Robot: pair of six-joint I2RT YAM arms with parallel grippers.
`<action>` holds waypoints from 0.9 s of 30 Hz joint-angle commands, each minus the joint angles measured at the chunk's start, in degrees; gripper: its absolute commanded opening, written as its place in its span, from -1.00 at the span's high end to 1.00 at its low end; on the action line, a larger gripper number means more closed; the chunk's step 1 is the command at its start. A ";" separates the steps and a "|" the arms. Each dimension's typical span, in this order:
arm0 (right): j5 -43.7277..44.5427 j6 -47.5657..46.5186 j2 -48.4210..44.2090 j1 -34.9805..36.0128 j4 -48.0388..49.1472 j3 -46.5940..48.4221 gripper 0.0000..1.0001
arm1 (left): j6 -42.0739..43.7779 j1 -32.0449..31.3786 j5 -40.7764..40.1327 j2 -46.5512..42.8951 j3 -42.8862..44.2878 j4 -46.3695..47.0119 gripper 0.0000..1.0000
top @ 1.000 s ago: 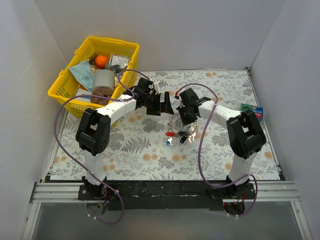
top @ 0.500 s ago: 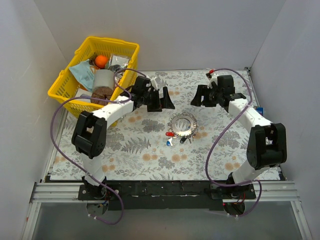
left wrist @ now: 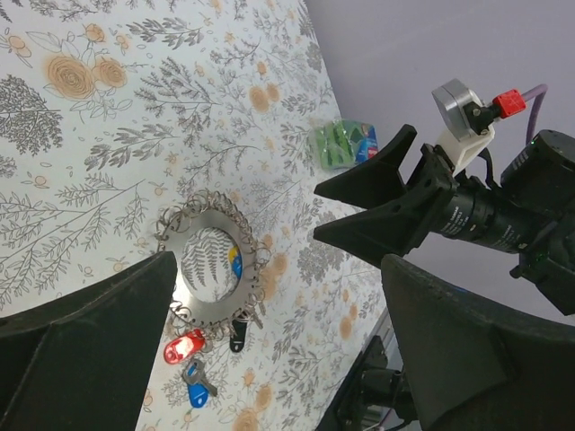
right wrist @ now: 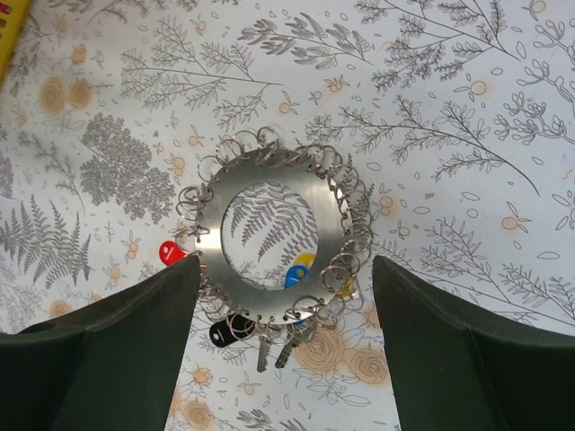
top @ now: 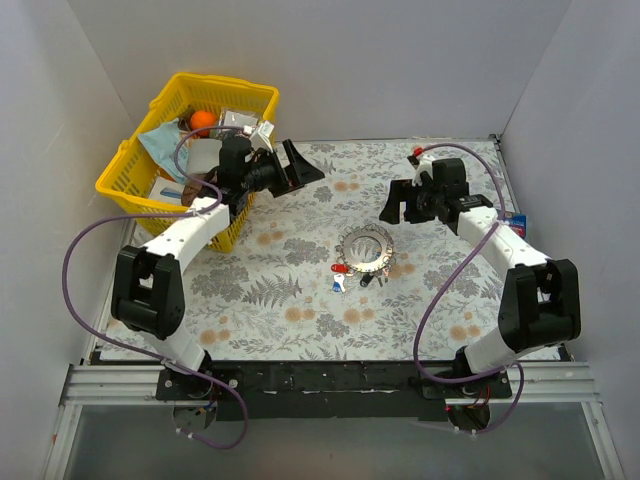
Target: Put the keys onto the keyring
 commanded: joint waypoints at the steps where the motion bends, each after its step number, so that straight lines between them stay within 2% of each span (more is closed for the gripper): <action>1: 3.00 -2.44 -2.16 0.37 -2.54 -1.19 -0.71 | 4.94 -1.25 0.57 0.39 5.36 -6.35 -0.96; 5: 1.25 -3.41 -3.48 0.45 -2.02 -3.04 -0.71 | 12.31 -4.76 -5.30 2.50 10.47 -13.82 -0.96; 13: 2.83 -4.38 -4.98 2.30 -3.07 -5.24 -0.71 | 18.21 -13.71 -12.88 8.48 17.76 -23.93 -0.96; 19: 1.95 -5.60 -5.24 3.52 -3.86 -6.55 -0.68 | 21.21 -18.74 -14.38 10.86 18.91 -26.23 -0.96; 27: 8.19 -7.02 -6.73 8.62 -6.76 -7.78 -0.68 | 20.50 -18.74 -13.50 10.59 17.77 -25.09 -0.96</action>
